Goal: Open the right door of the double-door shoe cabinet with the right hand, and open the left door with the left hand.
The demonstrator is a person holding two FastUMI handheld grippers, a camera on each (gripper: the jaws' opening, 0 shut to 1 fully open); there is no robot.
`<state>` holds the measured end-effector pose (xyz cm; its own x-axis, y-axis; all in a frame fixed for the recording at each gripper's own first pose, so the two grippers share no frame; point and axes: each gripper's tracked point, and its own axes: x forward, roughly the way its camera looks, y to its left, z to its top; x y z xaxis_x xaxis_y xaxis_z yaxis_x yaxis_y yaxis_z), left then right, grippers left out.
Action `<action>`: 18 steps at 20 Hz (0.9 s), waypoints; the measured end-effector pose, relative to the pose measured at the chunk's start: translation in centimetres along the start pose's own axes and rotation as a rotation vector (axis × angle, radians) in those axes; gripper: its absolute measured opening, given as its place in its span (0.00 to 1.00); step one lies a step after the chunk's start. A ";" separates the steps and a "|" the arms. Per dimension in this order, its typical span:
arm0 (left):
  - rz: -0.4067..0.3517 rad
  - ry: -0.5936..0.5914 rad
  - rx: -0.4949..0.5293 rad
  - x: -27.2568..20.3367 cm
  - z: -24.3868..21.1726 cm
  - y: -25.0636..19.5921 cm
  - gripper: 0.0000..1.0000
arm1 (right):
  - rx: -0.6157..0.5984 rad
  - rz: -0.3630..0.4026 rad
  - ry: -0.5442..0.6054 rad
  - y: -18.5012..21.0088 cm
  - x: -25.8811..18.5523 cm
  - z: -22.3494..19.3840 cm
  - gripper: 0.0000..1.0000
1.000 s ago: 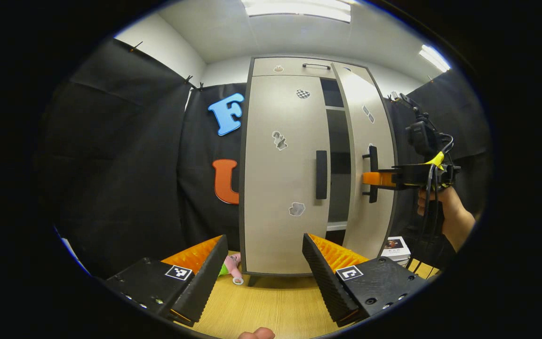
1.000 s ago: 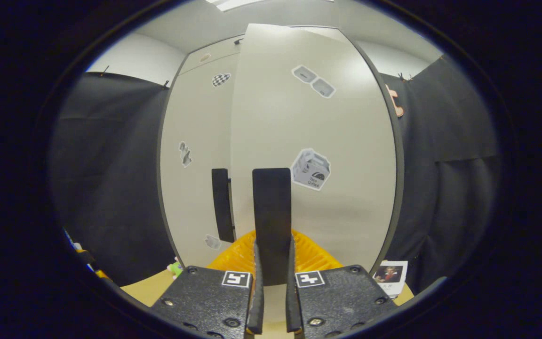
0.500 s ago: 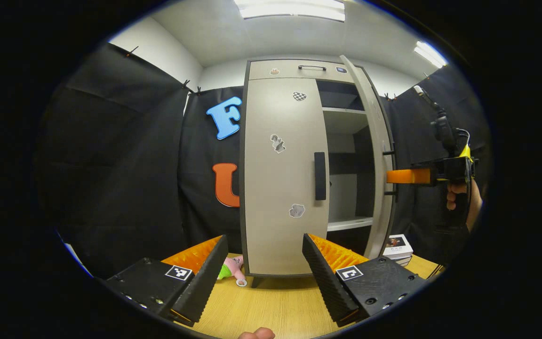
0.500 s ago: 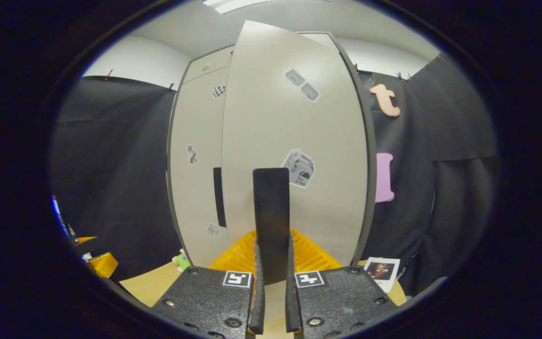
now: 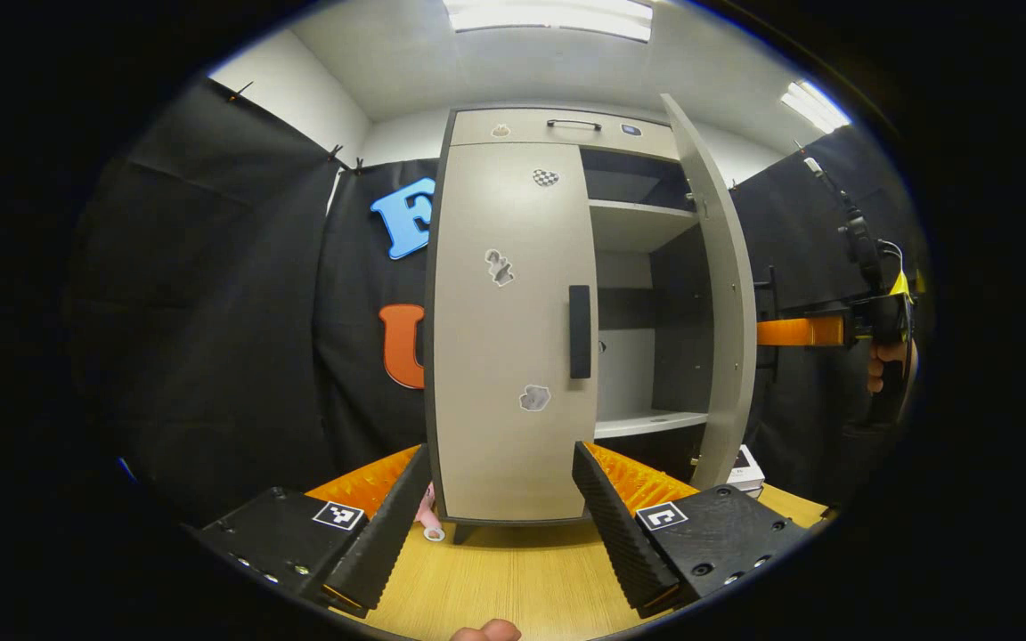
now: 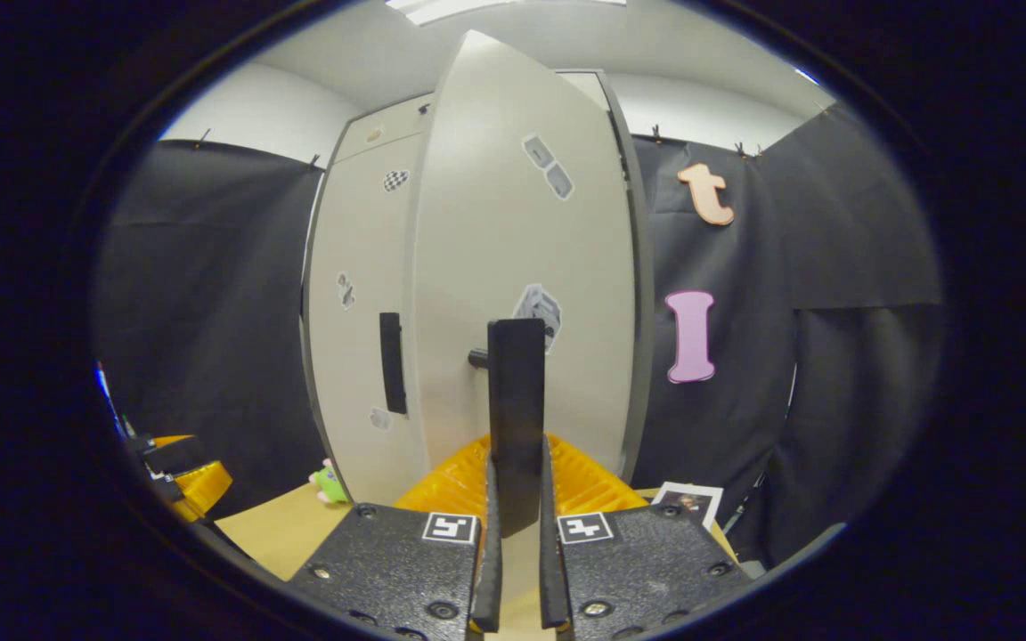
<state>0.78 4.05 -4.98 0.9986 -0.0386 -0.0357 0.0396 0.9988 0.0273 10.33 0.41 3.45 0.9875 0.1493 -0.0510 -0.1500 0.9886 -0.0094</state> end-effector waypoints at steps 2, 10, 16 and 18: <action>-0.015 0.002 0.009 0.2 -0.1 -0.7 0.95 | -0.008 -0.017 -0.003 -0.8 -0.5 0.0 0.20; -0.054 0.004 -0.005 1.0 -0.3 -1.7 0.95 | -0.021 -0.101 -0.007 -3.7 -1.9 -0.1 0.19; -0.068 -0.002 -0.007 1.0 -0.1 -2.0 0.95 | -0.011 -0.223 -0.012 -7.8 -2.8 -0.1 0.13; -0.080 -0.023 -0.019 1.0 0.2 -2.1 0.95 | 0.017 -0.265 -0.014 -9.7 -3.0 0.0 0.10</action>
<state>1.67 1.89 -4.85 0.9928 -0.1190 -0.0138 0.1191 0.9929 0.0064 8.86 -9.58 3.70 0.9928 -0.1146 -0.0352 0.1145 0.9934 -0.0033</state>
